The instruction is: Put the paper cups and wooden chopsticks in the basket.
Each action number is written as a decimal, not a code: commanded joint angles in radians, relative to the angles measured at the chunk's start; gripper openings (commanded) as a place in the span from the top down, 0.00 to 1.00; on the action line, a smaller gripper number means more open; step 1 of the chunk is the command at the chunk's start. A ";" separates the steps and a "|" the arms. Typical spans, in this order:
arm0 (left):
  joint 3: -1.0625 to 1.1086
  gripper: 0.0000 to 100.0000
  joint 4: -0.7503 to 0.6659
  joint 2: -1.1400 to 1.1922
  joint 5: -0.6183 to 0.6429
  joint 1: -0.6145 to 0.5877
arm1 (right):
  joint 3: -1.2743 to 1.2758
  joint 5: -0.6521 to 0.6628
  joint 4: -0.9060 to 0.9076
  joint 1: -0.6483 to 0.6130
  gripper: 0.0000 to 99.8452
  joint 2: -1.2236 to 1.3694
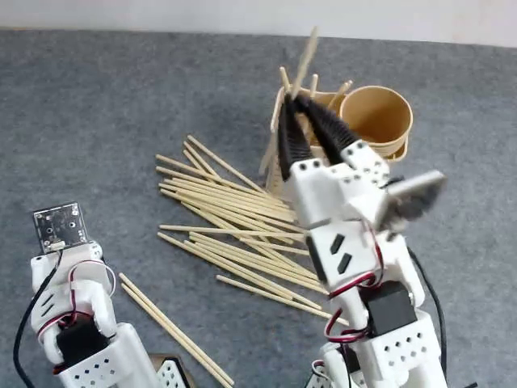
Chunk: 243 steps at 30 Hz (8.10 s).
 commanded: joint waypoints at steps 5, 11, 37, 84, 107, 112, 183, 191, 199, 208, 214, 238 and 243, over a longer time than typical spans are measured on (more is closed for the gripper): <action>-0.007 0.92 -0.018 -0.008 0.008 -0.007 | -0.059 -0.008 -0.214 0.079 0.99 0.139; -0.007 0.92 -0.018 -0.008 0.008 -0.007 | -0.128 -0.009 -0.288 0.173 0.99 0.294; -0.002 0.92 -0.018 -0.008 0.006 -0.005 | -0.047 -0.015 -0.278 0.197 0.87 0.489; -0.015 0.92 -0.098 -0.008 0.166 -0.234 | 0.305 -0.121 0.509 -0.839 0.87 0.302; -0.002 0.92 -0.129 -0.008 0.166 -0.234 | 0.216 -0.155 0.331 -0.932 0.87 0.739; -0.002 0.92 -0.129 -0.008 0.166 -0.234 | 0.159 -0.155 0.331 -0.892 0.87 0.881; 0.005 0.92 -0.126 -0.007 0.161 0.038 | 0.145 -0.011 0.648 -0.377 0.99 0.302; 0.022 0.92 -0.126 -0.007 0.066 0.087 | 0.137 -0.121 0.645 -0.231 0.99 0.033; 0.038 0.92 -0.129 -0.007 0.061 0.104 | 0.136 -0.103 0.529 -0.206 0.99 -0.142; 0.039 0.92 -0.127 -0.007 0.061 0.102 | 0.084 -0.021 0.329 -0.107 0.99 -0.159; 0.041 0.92 -0.130 -0.007 0.061 0.104 | 0.077 -0.023 0.274 -0.076 0.99 -0.162; 0.042 0.92 -0.127 -0.007 0.061 0.104 | -0.084 -0.021 -0.295 0.217 0.99 0.259; 0.051 0.92 -0.132 -0.007 0.060 0.104 | -0.084 -0.021 -0.401 0.226 0.99 0.378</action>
